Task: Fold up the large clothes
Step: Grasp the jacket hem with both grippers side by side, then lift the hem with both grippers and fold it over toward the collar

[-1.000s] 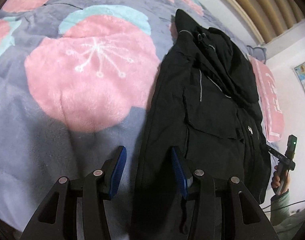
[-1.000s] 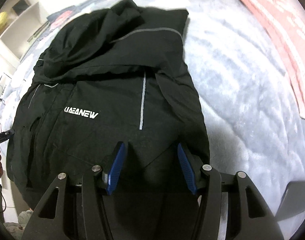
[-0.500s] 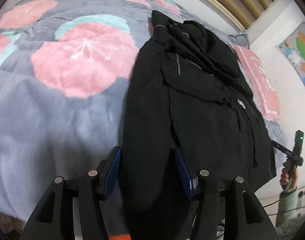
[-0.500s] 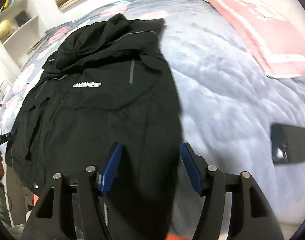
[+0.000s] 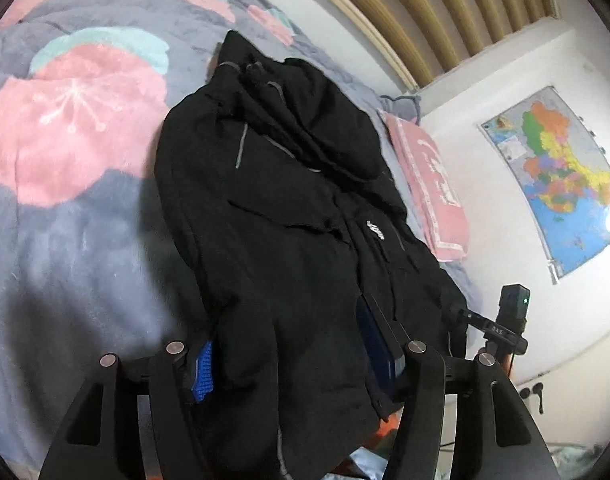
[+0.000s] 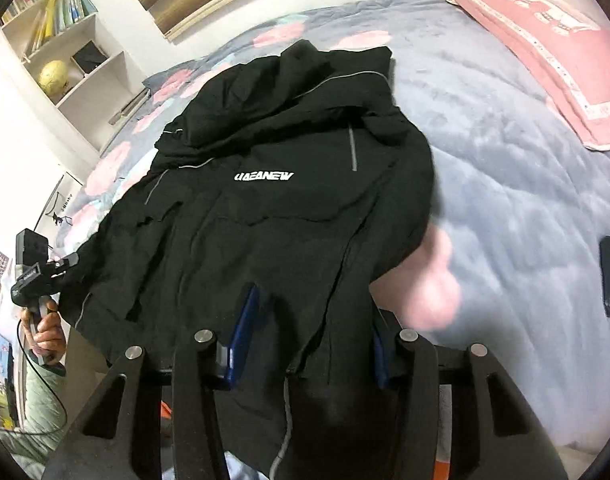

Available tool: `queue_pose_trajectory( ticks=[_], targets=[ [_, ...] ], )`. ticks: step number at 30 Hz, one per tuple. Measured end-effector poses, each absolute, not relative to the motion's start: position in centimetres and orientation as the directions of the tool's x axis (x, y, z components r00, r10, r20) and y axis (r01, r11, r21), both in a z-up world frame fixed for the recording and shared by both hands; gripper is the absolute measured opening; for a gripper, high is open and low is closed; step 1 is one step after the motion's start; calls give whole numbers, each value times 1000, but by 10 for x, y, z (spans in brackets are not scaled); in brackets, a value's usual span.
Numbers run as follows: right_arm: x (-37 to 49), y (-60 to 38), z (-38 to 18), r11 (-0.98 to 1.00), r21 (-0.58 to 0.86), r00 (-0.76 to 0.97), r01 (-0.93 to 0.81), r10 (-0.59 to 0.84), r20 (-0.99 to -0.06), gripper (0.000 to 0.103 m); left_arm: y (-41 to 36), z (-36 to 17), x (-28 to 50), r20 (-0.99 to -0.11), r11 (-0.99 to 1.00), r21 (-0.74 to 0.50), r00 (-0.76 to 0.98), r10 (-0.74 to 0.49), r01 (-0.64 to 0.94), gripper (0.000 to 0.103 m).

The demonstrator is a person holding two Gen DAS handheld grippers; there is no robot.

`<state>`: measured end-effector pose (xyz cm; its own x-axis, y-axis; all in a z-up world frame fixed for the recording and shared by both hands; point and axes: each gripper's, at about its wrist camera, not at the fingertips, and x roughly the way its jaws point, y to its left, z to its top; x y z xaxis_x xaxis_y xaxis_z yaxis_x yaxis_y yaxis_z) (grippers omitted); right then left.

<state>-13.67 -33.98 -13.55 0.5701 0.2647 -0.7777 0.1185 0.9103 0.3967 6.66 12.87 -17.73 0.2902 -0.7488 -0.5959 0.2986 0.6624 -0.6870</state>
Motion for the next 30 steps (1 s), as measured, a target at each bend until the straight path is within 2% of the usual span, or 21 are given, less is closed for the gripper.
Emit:
queue_pose_trajectory(
  ticks=[3,8,16,18,20,22,24,25,30],
  targets=[
    [-141,-340,-158,902,395,528,175,253,-811,54,135,-192,54,-636,703,-666,303,-710,248,62],
    [-169,-351,-175,867,436,506,242,270,-819,54,159,-211,18,-640,701,-675,291,-711,230,62],
    [-213,-346,-180,860,421,478,288,252,-841,55,167,-211,-3,-715,811,-541,385,-584,225,62],
    [-212,-337,-173,865,439,501,241,277,-820,57,155,-211,0,-718,806,-538,367,-591,247,62],
    [-209,-328,-161,855,492,542,165,338,-769,57,146,-207,0,-642,720,-628,325,-694,295,62],
    [-202,-321,-154,832,544,575,107,395,-717,57,148,-198,-2,-512,598,-726,313,-800,339,62],
    [-195,-319,-158,810,579,582,89,430,-691,57,152,-198,3,-432,518,-785,301,-850,339,62],
    [-191,-319,-165,803,588,573,101,436,-694,57,154,-203,6,-420,503,-802,295,-858,321,62],
    [-191,-312,-203,804,570,482,169,437,-760,57,147,-229,2,-592,650,-713,271,-759,262,62]
  ],
)
